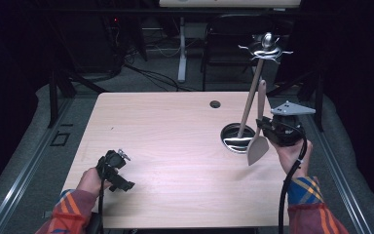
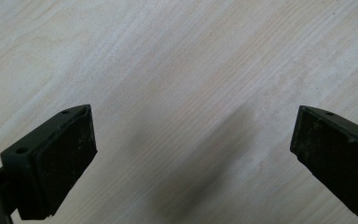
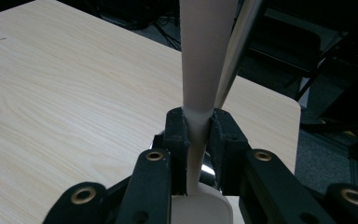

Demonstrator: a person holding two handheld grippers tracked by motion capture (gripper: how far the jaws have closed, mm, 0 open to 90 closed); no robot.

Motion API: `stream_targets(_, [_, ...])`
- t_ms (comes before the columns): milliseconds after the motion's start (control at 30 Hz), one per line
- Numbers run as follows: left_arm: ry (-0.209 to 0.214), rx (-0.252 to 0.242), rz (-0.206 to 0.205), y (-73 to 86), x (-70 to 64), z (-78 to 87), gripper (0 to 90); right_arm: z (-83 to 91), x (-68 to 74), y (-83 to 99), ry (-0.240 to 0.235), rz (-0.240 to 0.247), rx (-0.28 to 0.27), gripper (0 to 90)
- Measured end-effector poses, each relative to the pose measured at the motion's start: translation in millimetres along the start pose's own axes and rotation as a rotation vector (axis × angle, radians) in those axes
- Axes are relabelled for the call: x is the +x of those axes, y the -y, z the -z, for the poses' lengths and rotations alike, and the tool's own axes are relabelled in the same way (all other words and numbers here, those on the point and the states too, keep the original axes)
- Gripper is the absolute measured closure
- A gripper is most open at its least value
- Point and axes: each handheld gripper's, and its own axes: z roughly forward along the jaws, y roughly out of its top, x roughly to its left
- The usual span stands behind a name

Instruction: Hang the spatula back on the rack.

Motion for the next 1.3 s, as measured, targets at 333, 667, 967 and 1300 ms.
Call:
stream_targets(333, [0.000, 0.002, -0.006, 0.1, -0.2, -0.5, 0.1, 6.3, -13.1, -12.6, 0.032, -0.020, -0.032, 78.1])
stream_targets(667, [0.000, 0.001, -0.005, 0.0, -0.5, -0.5, 0.1, 14.7, -28.0, -17.1, 0.068, -0.059, -0.068, 78.0])
stream_targets(967, [0.000, 0.001, -0.002, 0.5, -0.3, -0.4, 0.0, 13.7, -33.3, -24.9, 0.079, -0.062, -0.073, 78.0])
stream_targets(1300, [-0.001, 0.005, -0.001, 0.7, -0.1, -0.4, 0.0, 4.6, -34.0, -28.6, 0.097, -0.065, -0.056, 78.0])
